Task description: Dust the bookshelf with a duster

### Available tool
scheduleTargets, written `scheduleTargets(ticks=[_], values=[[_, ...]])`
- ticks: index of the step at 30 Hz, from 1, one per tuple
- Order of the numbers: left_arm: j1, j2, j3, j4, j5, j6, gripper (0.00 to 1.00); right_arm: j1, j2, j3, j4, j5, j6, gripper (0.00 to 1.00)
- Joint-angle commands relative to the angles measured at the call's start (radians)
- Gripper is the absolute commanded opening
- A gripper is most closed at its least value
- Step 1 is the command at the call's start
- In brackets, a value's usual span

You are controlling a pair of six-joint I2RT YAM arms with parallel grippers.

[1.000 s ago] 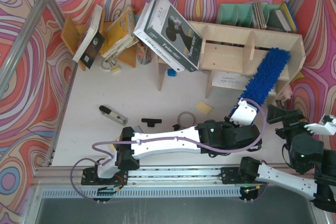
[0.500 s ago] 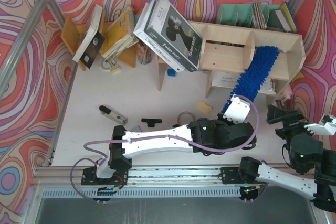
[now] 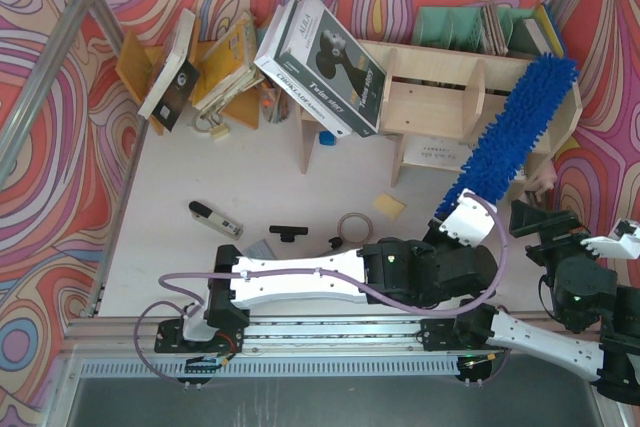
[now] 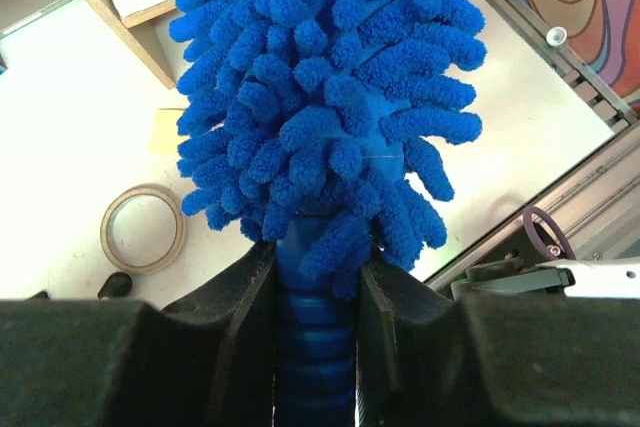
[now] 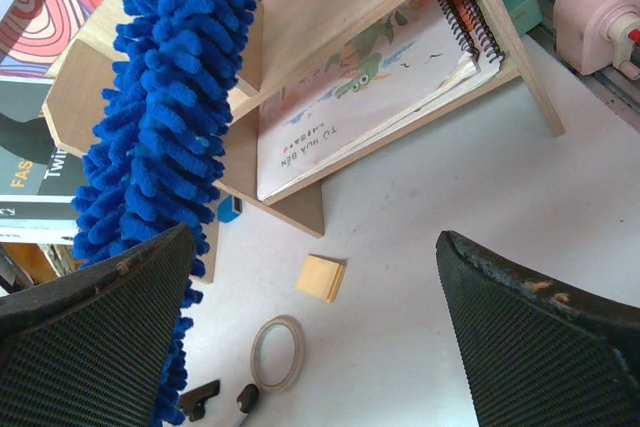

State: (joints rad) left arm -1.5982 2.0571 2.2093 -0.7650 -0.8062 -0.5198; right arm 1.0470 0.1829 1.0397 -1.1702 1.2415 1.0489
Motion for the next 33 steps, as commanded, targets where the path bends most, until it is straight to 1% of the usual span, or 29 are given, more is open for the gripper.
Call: scheduleTargets(ticks=[1, 10, 17, 20, 23, 28, 31, 33], values=[[0.023, -0.029, 0.001, 0.052, -0.002, 0.005, 0.0, 0.005, -0.01, -0.007, -0.023, 0.031, 0.016, 0.94], [0.063, 0.036, -0.001, -0.033, 0.182, -0.044, 0.0, 0.005, -0.015, -0.007, -0.023, 0.035, 0.02, 0.93], [0.064, 0.081, 0.037, -0.096, 0.244, -0.047, 0.0, 0.005, -0.014, -0.009, -0.024, 0.039, 0.021, 0.94], [0.064, 0.07, 0.037, -0.092, 0.233, -0.037, 0.0, 0.005, -0.013, -0.01, -0.023, 0.041, 0.021, 0.94], [0.064, 0.04, 0.035, -0.054, 0.202, -0.007, 0.0, 0.005, -0.01, -0.01, -0.023, 0.039, 0.022, 0.93], [0.064, -0.035, -0.028, 0.065, 0.116, 0.085, 0.0, 0.005, -0.008, -0.005, -0.034, 0.038, 0.032, 0.93], [0.064, -0.063, -0.049, 0.124, 0.096, 0.125, 0.0, 0.005, -0.013, -0.004, -0.042, 0.039, 0.04, 0.93], [0.064, -0.067, -0.048, 0.133, 0.095, 0.134, 0.0, 0.005, -0.017, -0.003, -0.043, 0.039, 0.04, 0.93]])
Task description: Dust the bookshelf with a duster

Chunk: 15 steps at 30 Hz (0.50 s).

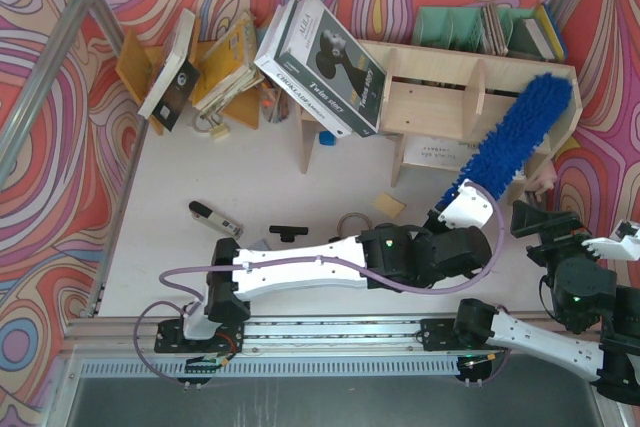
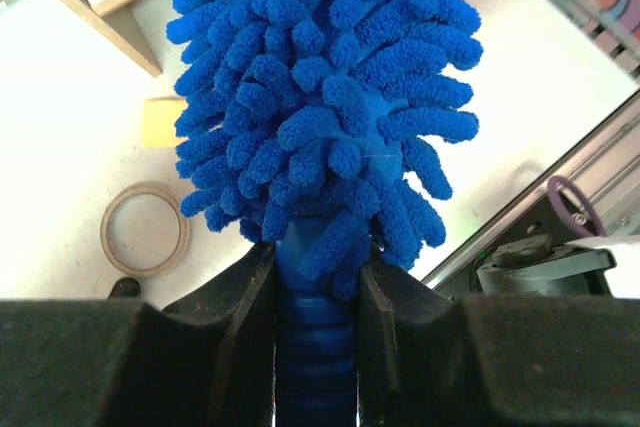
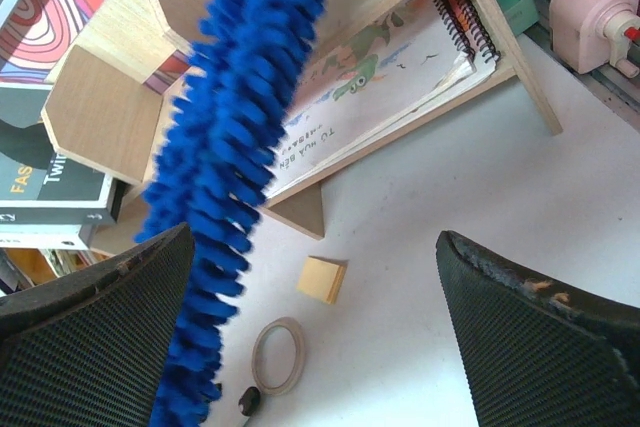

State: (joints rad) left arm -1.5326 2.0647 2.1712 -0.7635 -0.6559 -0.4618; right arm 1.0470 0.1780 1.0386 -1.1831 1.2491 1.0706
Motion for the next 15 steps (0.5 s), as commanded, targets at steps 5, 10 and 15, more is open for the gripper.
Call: scheduleTargets(ticks=[5, 10, 15], values=[[-0.001, -0.07, -0.016, 0.137, -0.049, 0.076, 0.0, 0.005, -0.012, -0.002, -0.03, 0.03, 0.019, 0.93], [-0.002, -0.048, -0.024, 0.108, -0.007, 0.051, 0.0, 0.005, -0.014, -0.002, -0.032, 0.029, 0.019, 0.93], [-0.002, -0.054, -0.088, 0.1, 0.051, 0.018, 0.0, 0.005, -0.018, -0.003, -0.032, 0.03, 0.019, 0.93]])
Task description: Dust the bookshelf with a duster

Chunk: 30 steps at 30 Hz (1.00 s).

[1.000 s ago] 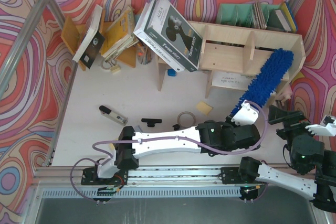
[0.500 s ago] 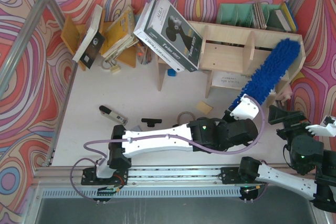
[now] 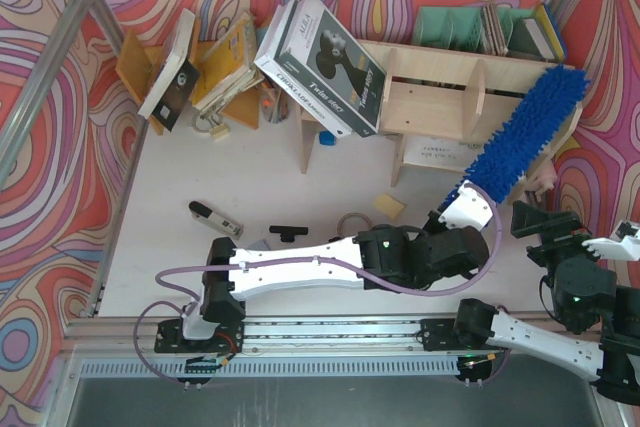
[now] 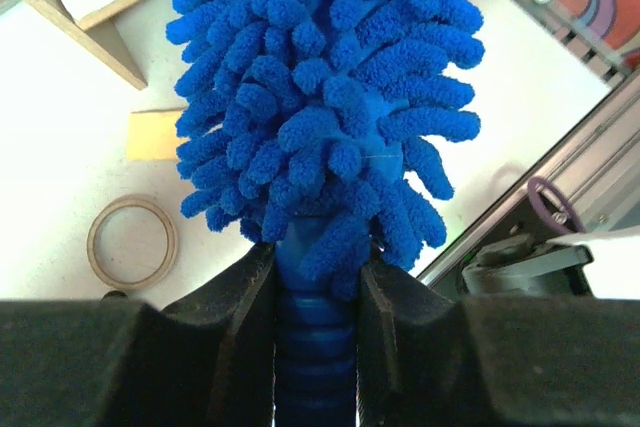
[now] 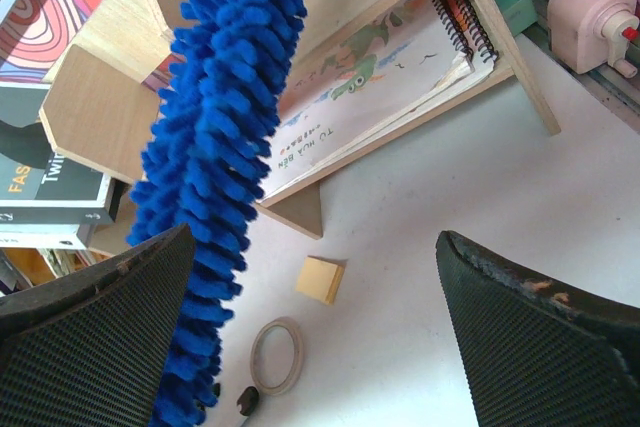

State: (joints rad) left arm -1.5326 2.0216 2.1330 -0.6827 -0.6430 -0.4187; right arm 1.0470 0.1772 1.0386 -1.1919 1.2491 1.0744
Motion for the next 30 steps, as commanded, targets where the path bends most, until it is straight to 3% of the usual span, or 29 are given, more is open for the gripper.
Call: scheduleTargets(ticks=[1, 13, 30], values=[[-0.002, -0.014, -0.063, 0.017, 0.049, -0.034, 0.0, 0.005, -0.017, -0.002, -0.023, 0.03, 0.015, 0.93], [-0.084, -0.119, -0.22, -0.033, 0.009, -0.038, 0.0, 0.005, -0.013, -0.004, -0.021, 0.032, 0.015, 0.93], [-0.188, -0.396, -0.611, 0.217, -0.014, 0.041, 0.0, 0.005, 0.017, -0.003, -0.022, 0.032, 0.019, 0.93]])
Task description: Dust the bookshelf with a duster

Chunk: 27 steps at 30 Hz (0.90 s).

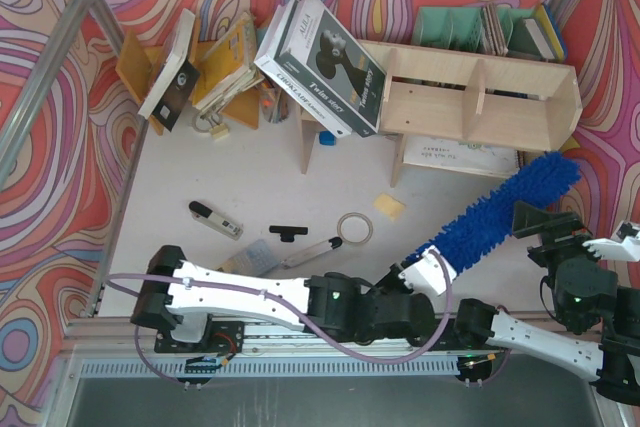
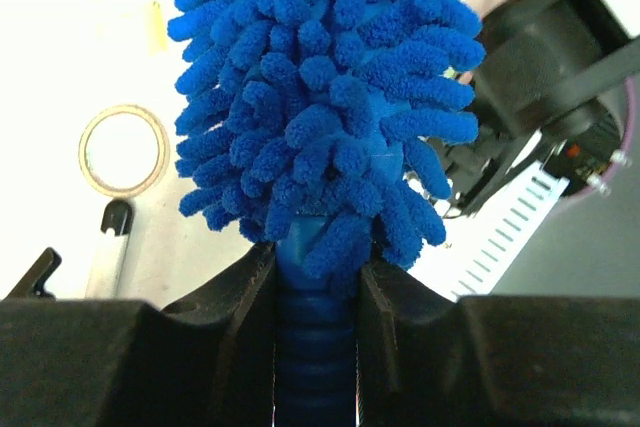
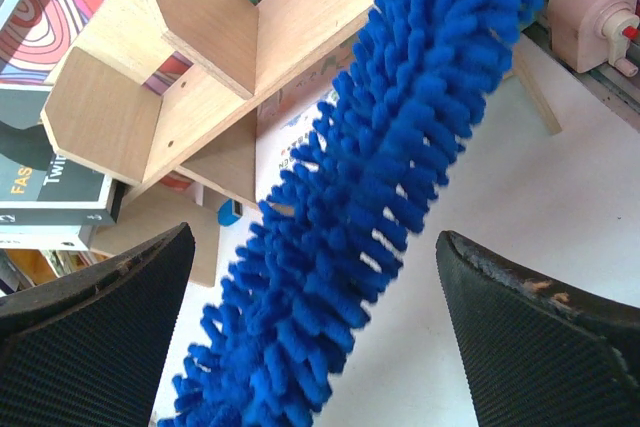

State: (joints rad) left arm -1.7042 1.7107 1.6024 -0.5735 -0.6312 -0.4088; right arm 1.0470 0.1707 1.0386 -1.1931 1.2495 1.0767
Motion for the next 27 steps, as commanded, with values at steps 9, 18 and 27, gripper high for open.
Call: scheduleTargets(ticks=[9, 18, 27], values=[[-0.044, -0.171, -0.217, 0.134, -0.028, 0.114, 0.0, 0.005, 0.093, 0.026, -0.012, 0.01, 0.039, 0.93], [0.003, -0.166, -0.234, 0.208, 0.001, 0.327, 0.0, 0.005, 0.152, 0.057, -0.005, 0.069, 0.022, 0.94], [0.135, -0.165, -0.28, 0.414, 0.048, 0.616, 0.0, 0.006, 0.129, 0.024, 0.062, 0.12, -0.027, 0.93]])
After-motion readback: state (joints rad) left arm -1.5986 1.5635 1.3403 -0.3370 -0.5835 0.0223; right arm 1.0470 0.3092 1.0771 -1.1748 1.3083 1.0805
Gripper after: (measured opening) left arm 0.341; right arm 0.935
